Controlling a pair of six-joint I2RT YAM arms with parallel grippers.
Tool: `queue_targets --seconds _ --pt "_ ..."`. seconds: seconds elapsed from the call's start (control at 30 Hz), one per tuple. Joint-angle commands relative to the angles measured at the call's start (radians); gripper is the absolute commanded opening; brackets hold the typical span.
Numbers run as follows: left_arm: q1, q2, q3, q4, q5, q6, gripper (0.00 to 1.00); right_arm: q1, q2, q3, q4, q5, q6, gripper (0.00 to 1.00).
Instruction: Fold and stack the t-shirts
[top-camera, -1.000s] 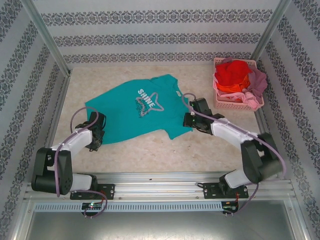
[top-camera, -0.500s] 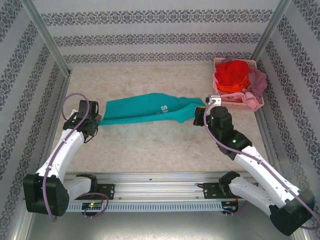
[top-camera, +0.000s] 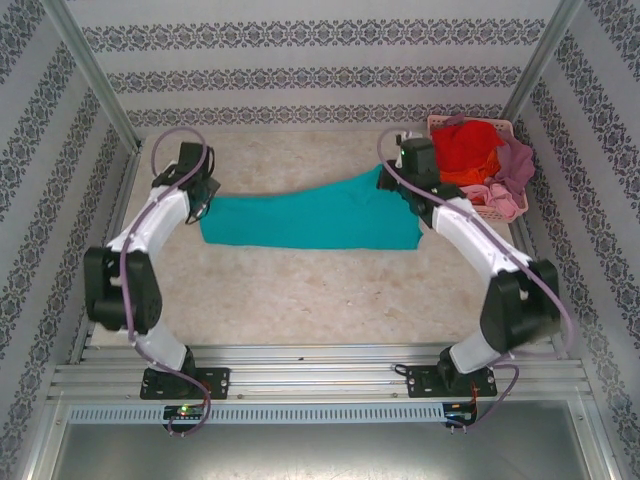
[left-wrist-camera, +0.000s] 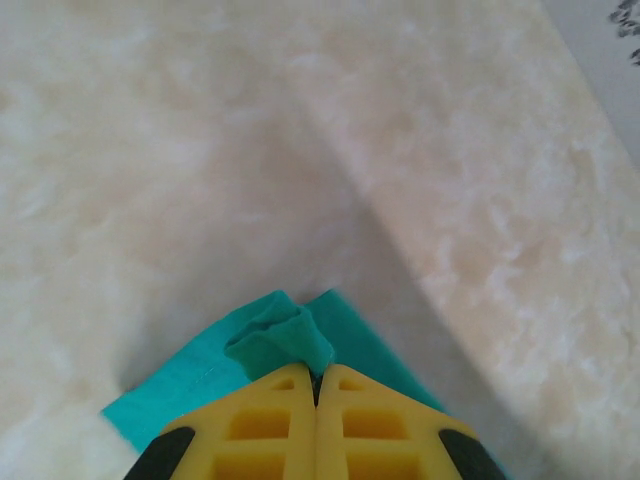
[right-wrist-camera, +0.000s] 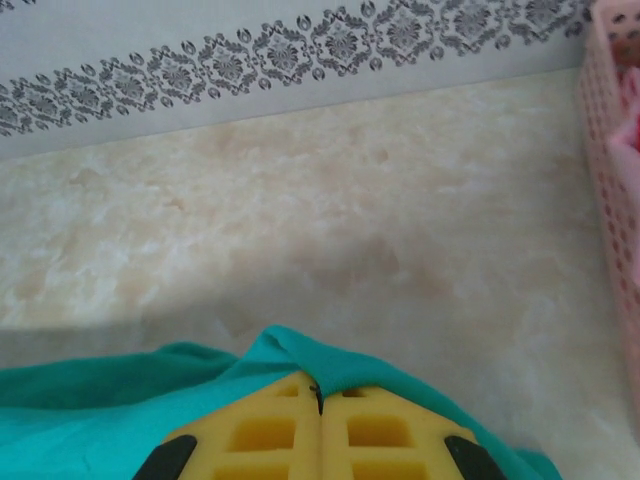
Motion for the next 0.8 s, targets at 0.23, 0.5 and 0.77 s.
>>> queue_targets --seconds 0.23,0.5,0.77 --pt "0.056 0.261 0.761 -0.099 -0.008 0.15 0.0 -0.021 0.119 0.51 0.125 -0.094 -0.094 0.0" --pt "0.058 0.269 1.189 -0.208 0.004 0.194 0.0 -0.039 0.054 0.738 0.109 -0.146 -0.125 0.0" --pt "0.057 -0.11 0.515 0.013 0.02 0.189 0.0 -0.055 -0.189 0.329 0.145 -0.23 -0.11 0.0"
